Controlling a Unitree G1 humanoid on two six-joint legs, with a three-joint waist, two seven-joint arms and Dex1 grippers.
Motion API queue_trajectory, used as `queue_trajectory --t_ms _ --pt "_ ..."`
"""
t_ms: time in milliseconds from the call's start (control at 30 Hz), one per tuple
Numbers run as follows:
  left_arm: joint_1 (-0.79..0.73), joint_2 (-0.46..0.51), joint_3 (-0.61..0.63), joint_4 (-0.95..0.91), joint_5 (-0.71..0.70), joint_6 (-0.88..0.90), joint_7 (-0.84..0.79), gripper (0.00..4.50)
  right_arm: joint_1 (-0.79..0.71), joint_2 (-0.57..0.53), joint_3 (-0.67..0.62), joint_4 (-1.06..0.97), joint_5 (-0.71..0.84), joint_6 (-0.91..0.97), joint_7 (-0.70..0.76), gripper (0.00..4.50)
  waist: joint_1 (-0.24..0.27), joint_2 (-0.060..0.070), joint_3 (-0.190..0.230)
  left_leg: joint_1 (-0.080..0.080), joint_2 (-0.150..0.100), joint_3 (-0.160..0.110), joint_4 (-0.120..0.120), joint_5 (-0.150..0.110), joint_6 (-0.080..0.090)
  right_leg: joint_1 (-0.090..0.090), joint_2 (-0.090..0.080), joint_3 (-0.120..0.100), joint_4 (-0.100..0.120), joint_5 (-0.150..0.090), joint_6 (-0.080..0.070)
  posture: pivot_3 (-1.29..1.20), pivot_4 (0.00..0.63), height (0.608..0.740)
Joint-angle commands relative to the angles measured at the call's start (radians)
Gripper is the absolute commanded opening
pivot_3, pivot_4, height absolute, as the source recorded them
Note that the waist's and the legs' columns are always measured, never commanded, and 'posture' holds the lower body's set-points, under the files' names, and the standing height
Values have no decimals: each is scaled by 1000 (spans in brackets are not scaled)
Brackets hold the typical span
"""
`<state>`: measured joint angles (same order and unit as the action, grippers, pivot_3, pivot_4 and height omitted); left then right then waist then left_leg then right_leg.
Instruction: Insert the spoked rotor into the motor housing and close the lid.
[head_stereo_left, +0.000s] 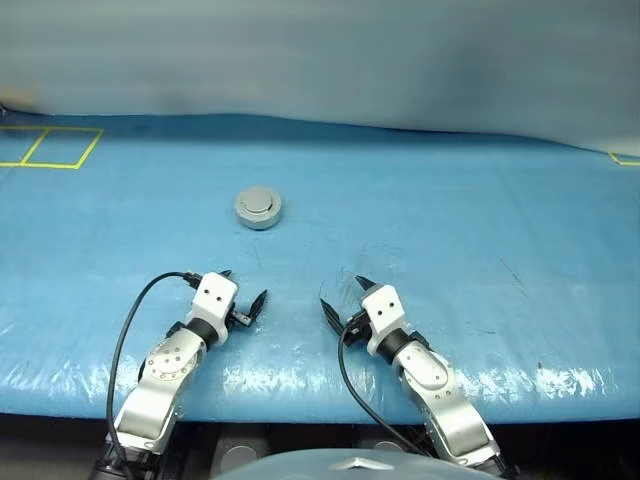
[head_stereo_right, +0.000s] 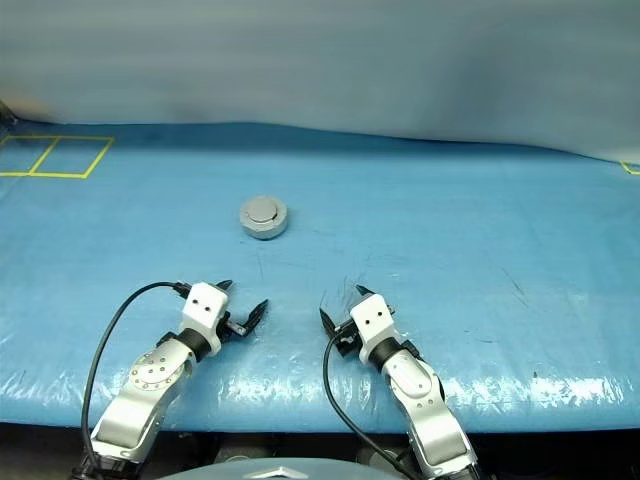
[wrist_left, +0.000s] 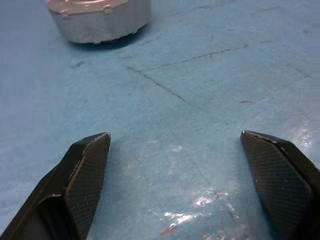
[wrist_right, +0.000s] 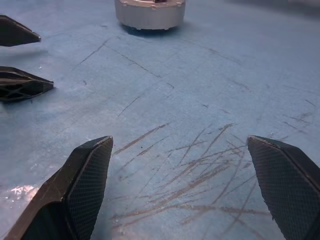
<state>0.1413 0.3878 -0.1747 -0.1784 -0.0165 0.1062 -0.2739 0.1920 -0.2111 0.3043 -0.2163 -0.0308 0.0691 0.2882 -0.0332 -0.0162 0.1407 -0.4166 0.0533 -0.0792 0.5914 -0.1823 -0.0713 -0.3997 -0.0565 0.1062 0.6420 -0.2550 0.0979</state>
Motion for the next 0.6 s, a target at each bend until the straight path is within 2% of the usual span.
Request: queue_trajectory --t_ms 33,300,600 --pt "2 -61 -13 -11 -1 -72 8 4475 35 10 -4 -53 -1 -36 -13 4500 2 -2 2 0 0 0 0 0 0 0 0 0 0 0 0 0 150 740" --pt "17 -99 20 0 -88 -37 -77 4475 50 37 -22 -60 -2 -24 -42 4500 -3 -5 8 0 1 1 2 0 0 -3 0 0 1 0 0 0 150 740" --pt "23 -117 53 -1 -86 -37 -75 4475 41 38 -23 -52 -4 -22 -38 4500 -3 -5 8 0 1 0 2 0 1 1 0 0 1 0 1 0 150 740"
